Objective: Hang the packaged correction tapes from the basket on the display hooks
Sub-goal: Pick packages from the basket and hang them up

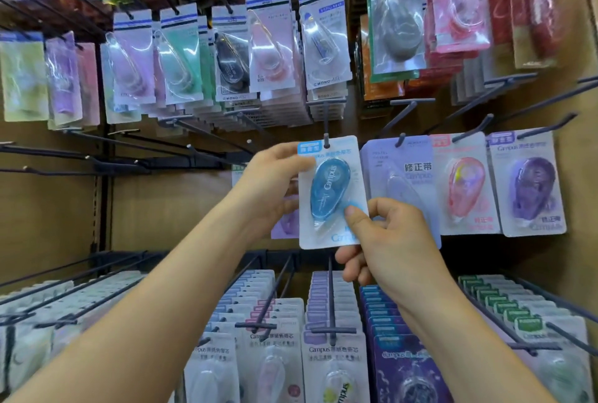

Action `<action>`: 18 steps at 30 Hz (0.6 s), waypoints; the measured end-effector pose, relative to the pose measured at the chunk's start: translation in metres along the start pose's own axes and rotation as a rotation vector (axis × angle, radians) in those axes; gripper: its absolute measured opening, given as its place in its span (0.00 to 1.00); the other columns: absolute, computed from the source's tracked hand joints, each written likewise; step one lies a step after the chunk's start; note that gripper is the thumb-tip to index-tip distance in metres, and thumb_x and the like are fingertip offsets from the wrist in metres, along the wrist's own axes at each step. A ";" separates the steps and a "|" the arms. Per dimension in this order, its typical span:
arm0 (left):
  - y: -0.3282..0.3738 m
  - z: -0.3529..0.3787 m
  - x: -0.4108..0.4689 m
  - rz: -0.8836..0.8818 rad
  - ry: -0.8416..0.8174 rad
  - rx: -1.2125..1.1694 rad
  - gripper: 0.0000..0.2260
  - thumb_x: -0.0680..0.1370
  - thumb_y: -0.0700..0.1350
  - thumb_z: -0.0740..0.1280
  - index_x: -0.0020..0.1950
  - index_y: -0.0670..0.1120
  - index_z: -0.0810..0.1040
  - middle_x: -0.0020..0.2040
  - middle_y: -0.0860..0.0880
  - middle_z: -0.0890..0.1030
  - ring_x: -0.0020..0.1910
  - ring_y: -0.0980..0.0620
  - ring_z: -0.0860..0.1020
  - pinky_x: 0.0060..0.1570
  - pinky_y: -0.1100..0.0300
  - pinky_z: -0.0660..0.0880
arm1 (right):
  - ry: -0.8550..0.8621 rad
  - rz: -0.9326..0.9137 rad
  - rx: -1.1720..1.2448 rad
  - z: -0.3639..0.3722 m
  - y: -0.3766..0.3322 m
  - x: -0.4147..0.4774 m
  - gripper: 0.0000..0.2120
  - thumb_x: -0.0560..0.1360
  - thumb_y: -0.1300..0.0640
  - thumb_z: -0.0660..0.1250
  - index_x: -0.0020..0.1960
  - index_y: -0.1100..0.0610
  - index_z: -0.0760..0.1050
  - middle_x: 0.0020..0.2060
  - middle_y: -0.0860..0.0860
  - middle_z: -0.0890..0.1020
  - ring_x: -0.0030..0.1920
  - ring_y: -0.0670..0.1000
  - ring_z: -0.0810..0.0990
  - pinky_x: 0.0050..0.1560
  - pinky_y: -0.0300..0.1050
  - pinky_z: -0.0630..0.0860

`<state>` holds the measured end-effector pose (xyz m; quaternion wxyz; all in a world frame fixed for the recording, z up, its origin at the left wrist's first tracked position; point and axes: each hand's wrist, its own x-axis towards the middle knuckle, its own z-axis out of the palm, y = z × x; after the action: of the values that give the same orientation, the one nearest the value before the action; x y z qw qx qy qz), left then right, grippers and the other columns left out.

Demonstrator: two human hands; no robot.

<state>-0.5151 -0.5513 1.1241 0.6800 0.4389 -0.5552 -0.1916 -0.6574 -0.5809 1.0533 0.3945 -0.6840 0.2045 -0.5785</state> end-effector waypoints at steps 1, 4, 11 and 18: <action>-0.005 -0.006 -0.004 -0.022 -0.044 -0.005 0.11 0.81 0.41 0.65 0.62 0.48 0.77 0.53 0.46 0.84 0.44 0.51 0.83 0.38 0.57 0.81 | 0.004 0.006 -0.006 0.000 0.000 0.001 0.10 0.82 0.55 0.62 0.45 0.59 0.74 0.24 0.54 0.80 0.20 0.49 0.76 0.21 0.36 0.68; -0.013 -0.020 -0.011 -0.028 -0.131 -0.006 0.11 0.79 0.37 0.67 0.60 0.46 0.78 0.50 0.45 0.86 0.44 0.48 0.85 0.39 0.56 0.82 | 0.005 0.032 -0.062 0.000 0.001 0.002 0.12 0.82 0.54 0.62 0.45 0.59 0.76 0.25 0.54 0.81 0.21 0.49 0.77 0.22 0.37 0.69; -0.028 -0.019 0.031 0.006 0.065 0.272 0.04 0.78 0.36 0.69 0.52 0.41 0.80 0.48 0.43 0.84 0.43 0.50 0.84 0.36 0.60 0.81 | -0.050 -0.139 -0.419 -0.016 0.001 -0.012 0.09 0.79 0.52 0.63 0.41 0.49 0.78 0.28 0.50 0.83 0.23 0.46 0.78 0.31 0.42 0.74; -0.069 -0.003 0.096 -0.025 0.146 0.439 0.04 0.78 0.40 0.71 0.45 0.45 0.76 0.48 0.43 0.82 0.47 0.47 0.83 0.46 0.50 0.83 | 0.013 -0.280 -0.592 -0.041 0.002 -0.014 0.06 0.75 0.48 0.62 0.42 0.42 0.77 0.28 0.46 0.81 0.28 0.48 0.78 0.38 0.50 0.79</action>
<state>-0.4666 -0.6592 1.1252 0.6040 0.5960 -0.5275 -0.0422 -0.6997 -0.5842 1.0435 0.0940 -0.7867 0.2701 -0.5471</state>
